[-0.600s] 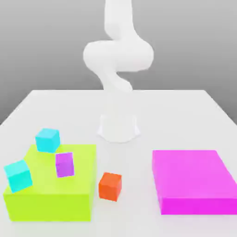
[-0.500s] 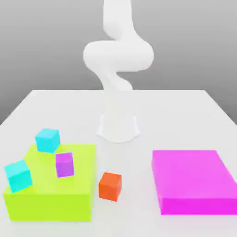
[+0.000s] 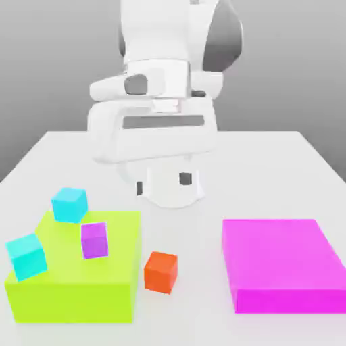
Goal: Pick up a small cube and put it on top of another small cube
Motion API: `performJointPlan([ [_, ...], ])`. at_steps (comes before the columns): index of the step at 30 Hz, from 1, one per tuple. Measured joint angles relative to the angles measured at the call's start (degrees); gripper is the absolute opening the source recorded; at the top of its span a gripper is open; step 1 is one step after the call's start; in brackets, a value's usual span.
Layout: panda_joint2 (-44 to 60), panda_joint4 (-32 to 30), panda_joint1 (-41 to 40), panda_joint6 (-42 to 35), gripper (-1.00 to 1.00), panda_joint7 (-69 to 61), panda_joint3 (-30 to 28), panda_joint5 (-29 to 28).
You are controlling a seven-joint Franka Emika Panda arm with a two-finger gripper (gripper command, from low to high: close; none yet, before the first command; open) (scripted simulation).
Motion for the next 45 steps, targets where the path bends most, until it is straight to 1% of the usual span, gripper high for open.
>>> performJointPlan([
  [9, 13.0, -10.0, 3.2, 9.4, 0.0, -23.6, -4.4, 0.9],
  [11, 16.7, -10.3, 3.5, 12.3, 0.0, -28.1, -3.8, 4.6],
  [13, 20.9, -9.8, 2.4, 15.5, 0.0, -32.9, -1.1, 10.5],
  [15, 25.0, -9.0, -1.5, 18.7, 0.0, -37.1, 4.2, 16.2],
  [17, 29.1, -8.3, -6.6, 22.0, 0.0, -39.6, 10.1, 19.5],
  [18, 30.4, -8.0, -8.3, 23.1, -1.0, -40.2, 12.0, 20.3],
  [23, 30.4, -8.0, -8.3, 22.9, -1.0, -40.2, 12.0, 20.3],
  [24, 31.0, -7.9, -9.1, 23.5, -1.0, -40.5, 12.9, 20.7],
  [26, 29.0, -8.3, -7.3, 21.9, -1.0, -39.2, 10.6, 19.0],
  [29, 23.3, -9.4, -4.5, 17.5, -1.0, -33.9, 5.9, 11.7],
  [32, 17.2, -10.6, -5.6, 12.6, -1.0, -28.9, 5.1, 4.9],
  [33, 15.6, -10.3, -5.8, 11.3, -1.0, -28.2, 5.1, 4.5],
  [34, 14.7, -9.2, -5.6, 10.4, -1.0, -27.8, 5.2, 5.7],
  [39, 12.5, 0.3, -9.4, 2.1, -1.0, -19.6, 3.2, 9.2],
  [45, 11.6, 10.3, -16.6, -9.8, -1.0, -5.9, -0.2, 7.6],
])
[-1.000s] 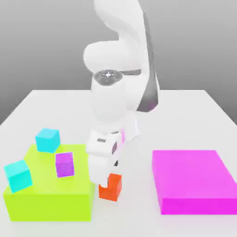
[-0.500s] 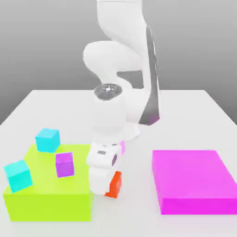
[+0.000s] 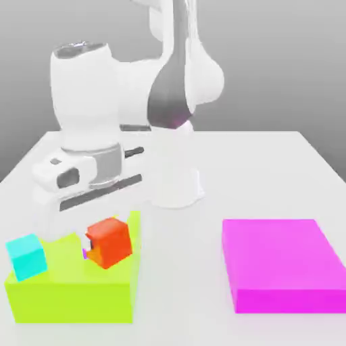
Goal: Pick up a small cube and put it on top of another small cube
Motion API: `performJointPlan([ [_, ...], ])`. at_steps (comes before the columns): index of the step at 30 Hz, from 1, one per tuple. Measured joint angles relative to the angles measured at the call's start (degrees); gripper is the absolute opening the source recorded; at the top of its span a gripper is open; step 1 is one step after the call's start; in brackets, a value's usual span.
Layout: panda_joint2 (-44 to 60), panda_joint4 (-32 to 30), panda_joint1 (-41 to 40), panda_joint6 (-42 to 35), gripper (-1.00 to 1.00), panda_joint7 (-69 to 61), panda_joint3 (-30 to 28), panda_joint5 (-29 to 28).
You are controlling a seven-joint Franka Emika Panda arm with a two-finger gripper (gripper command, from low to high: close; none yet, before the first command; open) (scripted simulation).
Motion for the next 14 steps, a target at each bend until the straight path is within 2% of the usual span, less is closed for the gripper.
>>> performJointPlan([
  [6, -0.1, 7.9, -7.4, -10.9, -1.0, 13.4, -3.4, -4.0],
  [10, 4.9, 6.2, -7.4, -5.4, -1.0, 13.1, -3.8, -2.9],
  [11, 6.4, 5.6, -7.5, -3.4, 1.0, 12.6, -3.7, -2.2],
  [14, 6.4, 5.6, -7.5, -3.4, 1.0, 12.6, -3.7, -2.2],
])
